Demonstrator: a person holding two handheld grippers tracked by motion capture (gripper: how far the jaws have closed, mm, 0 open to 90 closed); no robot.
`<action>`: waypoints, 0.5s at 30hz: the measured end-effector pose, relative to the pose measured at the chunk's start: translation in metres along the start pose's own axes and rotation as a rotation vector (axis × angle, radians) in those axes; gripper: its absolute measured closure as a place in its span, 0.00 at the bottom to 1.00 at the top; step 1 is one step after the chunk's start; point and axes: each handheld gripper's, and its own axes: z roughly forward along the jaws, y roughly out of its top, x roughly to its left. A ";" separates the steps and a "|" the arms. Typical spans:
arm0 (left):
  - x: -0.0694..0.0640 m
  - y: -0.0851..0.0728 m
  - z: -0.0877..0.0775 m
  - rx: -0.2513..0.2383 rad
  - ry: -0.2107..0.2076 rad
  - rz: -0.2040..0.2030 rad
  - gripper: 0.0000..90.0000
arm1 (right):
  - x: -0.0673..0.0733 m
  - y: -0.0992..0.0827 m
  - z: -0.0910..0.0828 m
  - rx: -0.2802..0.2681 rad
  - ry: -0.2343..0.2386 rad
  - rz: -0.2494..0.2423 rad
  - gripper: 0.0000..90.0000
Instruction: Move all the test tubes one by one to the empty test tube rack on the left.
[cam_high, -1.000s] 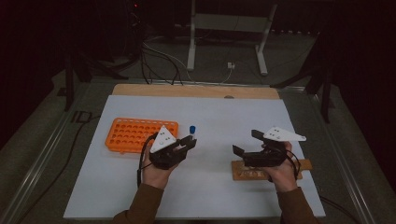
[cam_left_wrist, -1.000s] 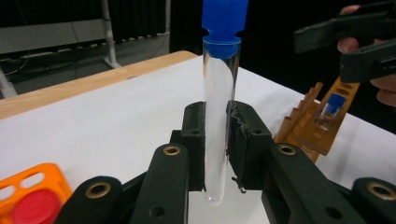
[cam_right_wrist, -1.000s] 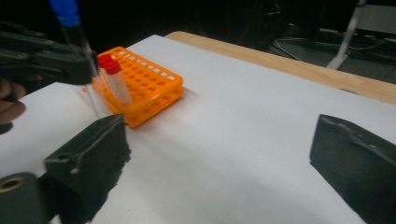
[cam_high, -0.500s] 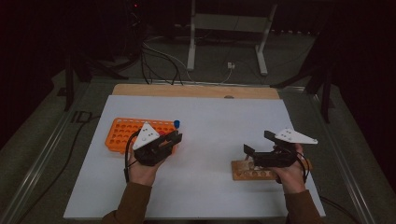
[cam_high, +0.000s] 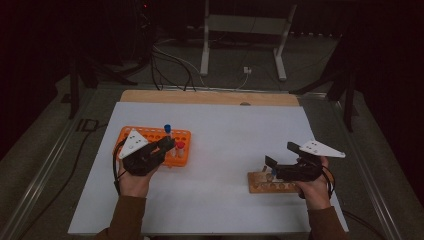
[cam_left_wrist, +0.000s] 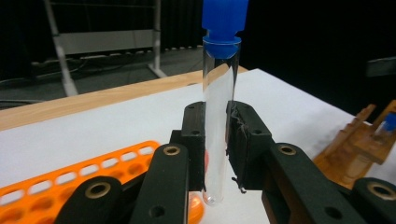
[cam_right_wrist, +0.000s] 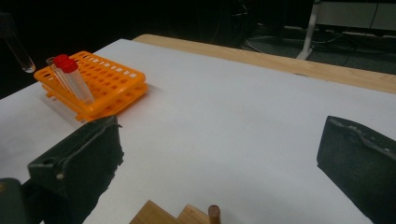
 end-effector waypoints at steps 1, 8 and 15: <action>0.001 -0.001 -0.001 -0.001 0.007 -0.001 0.86 | 0.000 -0.001 0.000 0.002 -0.002 0.001 0.00; 0.013 -0.009 -0.010 0.006 0.082 0.004 0.86 | -0.002 -0.003 -0.001 -0.001 -0.005 0.007 0.00; 0.024 -0.021 -0.014 -0.001 0.183 0.005 0.86 | -0.004 -0.004 -0.002 -0.003 -0.003 0.017 0.00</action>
